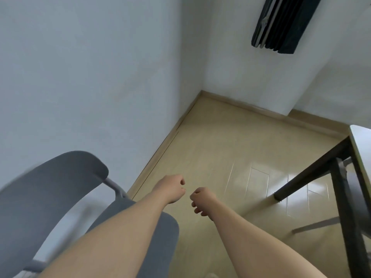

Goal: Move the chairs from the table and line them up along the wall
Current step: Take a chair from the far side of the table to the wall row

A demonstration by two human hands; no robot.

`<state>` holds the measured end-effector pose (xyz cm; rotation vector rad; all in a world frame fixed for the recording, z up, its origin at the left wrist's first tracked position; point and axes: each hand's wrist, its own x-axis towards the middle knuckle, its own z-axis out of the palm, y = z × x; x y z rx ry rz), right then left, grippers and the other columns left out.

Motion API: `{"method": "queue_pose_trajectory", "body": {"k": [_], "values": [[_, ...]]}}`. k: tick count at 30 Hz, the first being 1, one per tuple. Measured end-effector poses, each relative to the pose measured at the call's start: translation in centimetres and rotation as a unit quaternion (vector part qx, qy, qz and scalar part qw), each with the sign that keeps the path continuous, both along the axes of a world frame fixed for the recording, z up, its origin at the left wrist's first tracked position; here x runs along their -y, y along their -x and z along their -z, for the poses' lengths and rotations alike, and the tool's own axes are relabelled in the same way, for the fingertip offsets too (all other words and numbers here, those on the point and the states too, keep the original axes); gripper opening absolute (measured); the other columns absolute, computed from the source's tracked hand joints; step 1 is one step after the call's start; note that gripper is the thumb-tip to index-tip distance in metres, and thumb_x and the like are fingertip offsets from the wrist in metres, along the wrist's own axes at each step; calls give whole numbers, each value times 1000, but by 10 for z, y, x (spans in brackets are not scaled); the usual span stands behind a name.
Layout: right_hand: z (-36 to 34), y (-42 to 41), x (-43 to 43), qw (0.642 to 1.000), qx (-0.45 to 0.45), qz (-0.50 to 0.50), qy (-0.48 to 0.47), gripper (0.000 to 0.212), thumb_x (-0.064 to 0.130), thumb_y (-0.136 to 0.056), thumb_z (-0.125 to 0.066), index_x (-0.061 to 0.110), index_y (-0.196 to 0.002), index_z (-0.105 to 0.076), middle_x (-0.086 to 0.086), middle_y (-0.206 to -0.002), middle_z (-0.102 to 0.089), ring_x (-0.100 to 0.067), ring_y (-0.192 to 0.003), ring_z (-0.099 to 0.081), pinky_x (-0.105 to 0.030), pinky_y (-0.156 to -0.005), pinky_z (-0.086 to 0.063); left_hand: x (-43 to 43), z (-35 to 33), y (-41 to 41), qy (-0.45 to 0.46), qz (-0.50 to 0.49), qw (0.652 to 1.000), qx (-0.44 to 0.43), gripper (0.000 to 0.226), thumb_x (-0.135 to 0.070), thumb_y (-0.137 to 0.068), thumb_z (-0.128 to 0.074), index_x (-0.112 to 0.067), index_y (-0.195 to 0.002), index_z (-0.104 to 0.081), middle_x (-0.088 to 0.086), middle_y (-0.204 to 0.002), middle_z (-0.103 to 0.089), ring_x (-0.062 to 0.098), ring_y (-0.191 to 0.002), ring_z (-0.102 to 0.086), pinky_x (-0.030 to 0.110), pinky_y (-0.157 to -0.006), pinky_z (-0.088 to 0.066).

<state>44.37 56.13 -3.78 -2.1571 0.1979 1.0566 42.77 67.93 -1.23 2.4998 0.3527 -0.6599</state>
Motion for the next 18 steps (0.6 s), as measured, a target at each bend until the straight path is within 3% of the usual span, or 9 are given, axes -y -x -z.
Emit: {"method": "queue_pose_trajectory", "body": {"k": [6,15,18], "values": [[-9,-52,93,1000,9,23,0,11,9,-92,-36,8,-95,-47,-13,-91,-53,-16,-51,-46,-22,-49,-30,96,-7,-60,-37,37,999,7,33,-24,-94,-47,-19,-126,-54,4,-128,-59,24,-112,-59,31,-86,-48],[-13,-113,165,997,17,80,-1,13,11,-92,-37,11,-97,-49,-12,-92,-56,-16,-54,-49,-23,-51,-33,165,-12,-133,-60,94,994,19,32,-22,-93,-46,-20,-124,-54,2,-128,-60,24,-114,-58,31,-87,-48],[-20,-144,180,995,20,96,8,13,10,-92,-37,10,-97,-49,-13,-93,-55,-23,-63,-53,-23,-51,-34,176,-13,-168,-52,138,989,22,33,-23,-93,-46,-20,-124,-54,4,-126,-60,25,-113,-58,31,-86,-48]]}}
